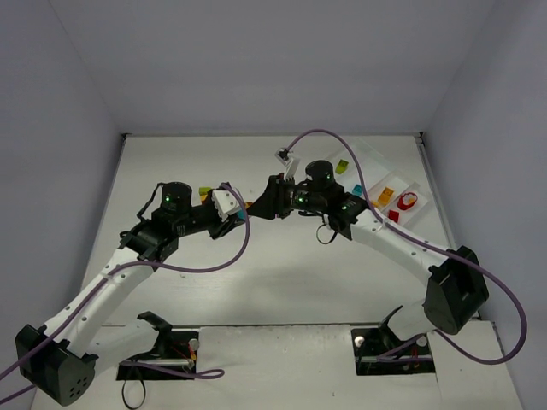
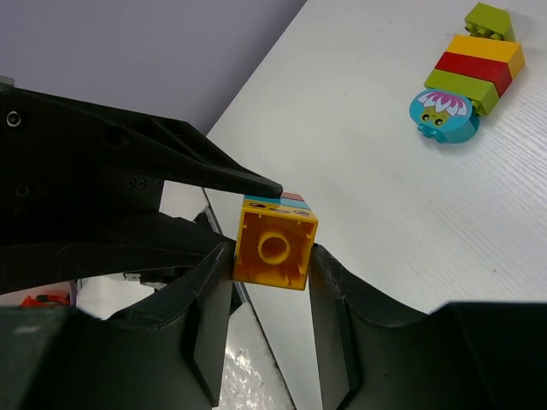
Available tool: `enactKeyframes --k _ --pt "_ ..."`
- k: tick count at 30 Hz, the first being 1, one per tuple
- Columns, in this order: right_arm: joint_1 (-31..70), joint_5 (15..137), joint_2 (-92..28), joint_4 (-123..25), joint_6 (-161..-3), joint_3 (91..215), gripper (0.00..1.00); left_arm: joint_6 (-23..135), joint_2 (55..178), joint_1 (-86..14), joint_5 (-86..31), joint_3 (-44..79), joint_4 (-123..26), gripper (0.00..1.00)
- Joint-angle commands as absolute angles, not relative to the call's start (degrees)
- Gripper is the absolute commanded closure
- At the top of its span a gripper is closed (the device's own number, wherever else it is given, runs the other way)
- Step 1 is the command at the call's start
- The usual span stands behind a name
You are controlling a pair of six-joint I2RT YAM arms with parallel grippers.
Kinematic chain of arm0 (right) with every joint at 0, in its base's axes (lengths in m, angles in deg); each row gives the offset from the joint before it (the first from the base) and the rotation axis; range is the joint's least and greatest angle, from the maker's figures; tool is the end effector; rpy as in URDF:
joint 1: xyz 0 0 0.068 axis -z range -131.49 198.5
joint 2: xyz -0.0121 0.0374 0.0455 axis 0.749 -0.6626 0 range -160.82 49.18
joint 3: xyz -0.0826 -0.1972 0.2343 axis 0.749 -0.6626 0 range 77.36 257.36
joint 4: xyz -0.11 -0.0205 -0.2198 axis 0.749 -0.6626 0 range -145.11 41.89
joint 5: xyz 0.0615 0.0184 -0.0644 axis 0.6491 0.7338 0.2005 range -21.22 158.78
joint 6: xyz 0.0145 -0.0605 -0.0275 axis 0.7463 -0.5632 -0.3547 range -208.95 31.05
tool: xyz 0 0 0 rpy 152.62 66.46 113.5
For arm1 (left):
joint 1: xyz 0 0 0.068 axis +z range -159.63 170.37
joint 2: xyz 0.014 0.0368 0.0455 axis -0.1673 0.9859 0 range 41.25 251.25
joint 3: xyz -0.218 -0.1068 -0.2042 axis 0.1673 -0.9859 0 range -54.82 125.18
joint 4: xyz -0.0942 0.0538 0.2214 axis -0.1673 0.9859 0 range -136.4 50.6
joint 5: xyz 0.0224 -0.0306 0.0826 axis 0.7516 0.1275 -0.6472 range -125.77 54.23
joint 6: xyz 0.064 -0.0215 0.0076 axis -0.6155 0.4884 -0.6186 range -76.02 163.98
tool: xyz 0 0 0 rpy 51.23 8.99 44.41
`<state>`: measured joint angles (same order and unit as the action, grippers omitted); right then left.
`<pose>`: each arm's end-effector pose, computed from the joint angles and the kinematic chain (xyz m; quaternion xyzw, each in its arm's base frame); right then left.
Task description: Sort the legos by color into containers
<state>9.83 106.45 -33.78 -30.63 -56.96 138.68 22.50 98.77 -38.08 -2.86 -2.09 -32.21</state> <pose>0.2400 0.2348 0.3835 -0.2599 0.6791 0.5656 0.3891 0.1619 -0.1214 0.3765 0.4787 0.6383 -0.2640 0.5420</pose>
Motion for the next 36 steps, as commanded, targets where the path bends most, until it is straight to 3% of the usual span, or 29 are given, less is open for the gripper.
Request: enactKeyframes --k 1,13,16,24,36 --pt "11.23 104.81 -32.48 -27.89 -58.89 139.94 1.0 22.18 98.55 -38.37 -1.22 -0.59 -36.12 0.94" --pt "28.46 103.58 -22.89 -35.71 -63.28 136.07 1.0 22.97 99.79 -38.37 -2.28 0.02 -35.33 0.98" --pt "32.15 97.2 -22.28 -40.17 -66.87 135.72 1.0 23.14 99.87 -38.37 -2.63 0.02 -35.42 0.98" --pt "40.77 66.88 -31.75 -46.08 -69.17 135.89 1.0 24.2 99.08 -38.37 -4.83 -0.33 -36.12 0.98" --pt "42.09 62.63 -43.02 -45.56 -67.59 134.23 1.0 24.46 98.64 -38.28 -5.62 0.02 -36.21 0.97"
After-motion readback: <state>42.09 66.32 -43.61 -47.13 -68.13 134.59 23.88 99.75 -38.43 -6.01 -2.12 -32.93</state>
